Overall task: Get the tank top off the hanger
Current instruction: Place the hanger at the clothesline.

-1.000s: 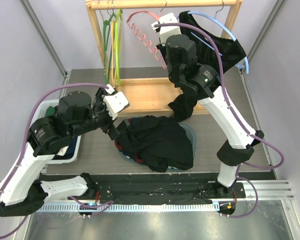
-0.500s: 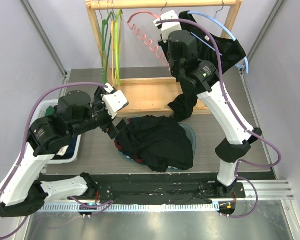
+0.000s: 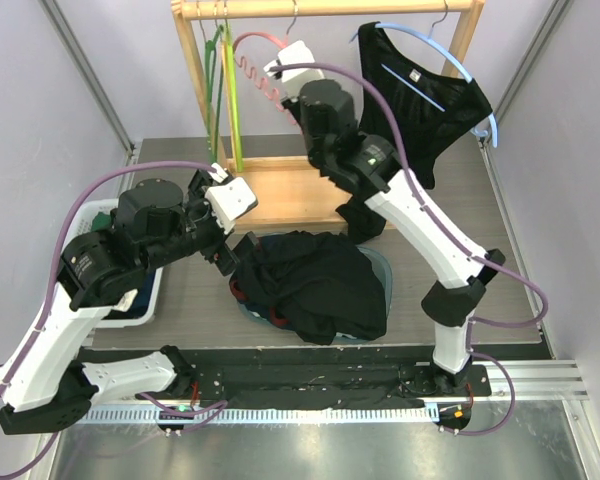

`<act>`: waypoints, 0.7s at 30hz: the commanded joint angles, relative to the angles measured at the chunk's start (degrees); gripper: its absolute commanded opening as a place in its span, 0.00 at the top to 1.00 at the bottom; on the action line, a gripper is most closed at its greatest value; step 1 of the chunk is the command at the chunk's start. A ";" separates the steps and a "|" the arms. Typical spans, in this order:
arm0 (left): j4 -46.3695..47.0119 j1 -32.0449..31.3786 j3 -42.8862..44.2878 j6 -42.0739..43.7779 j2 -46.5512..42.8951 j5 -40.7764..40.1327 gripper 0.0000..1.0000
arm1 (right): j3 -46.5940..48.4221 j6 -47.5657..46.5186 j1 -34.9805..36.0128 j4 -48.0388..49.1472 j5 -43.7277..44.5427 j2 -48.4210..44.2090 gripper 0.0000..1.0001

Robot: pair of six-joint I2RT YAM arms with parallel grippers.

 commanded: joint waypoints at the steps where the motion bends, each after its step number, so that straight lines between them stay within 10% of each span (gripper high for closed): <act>1: 2.61 0.40 0.65 -0.57 -0.11 -1.14 0.00 | 0.01 -10.02 4.85 6.79 6.73 4.26 0.99; 9: 3.32 1.10 0.82 -0.83 0.15 -2.02 0.00 | 0.01 -12.15 6.44 10.14 10.87 5.86 0.98; 15: 3.85 1.71 0.39 -0.48 0.15 -2.90 0.00 | -4.47 -1.80 6.88 3.73 9.73 0.43 0.54; 21: 4.72 2.85 -0.05 -0.22 0.50 -3.87 0.00 | -16.86 10.24 7.32 1.70 2.80 -11.18 0.37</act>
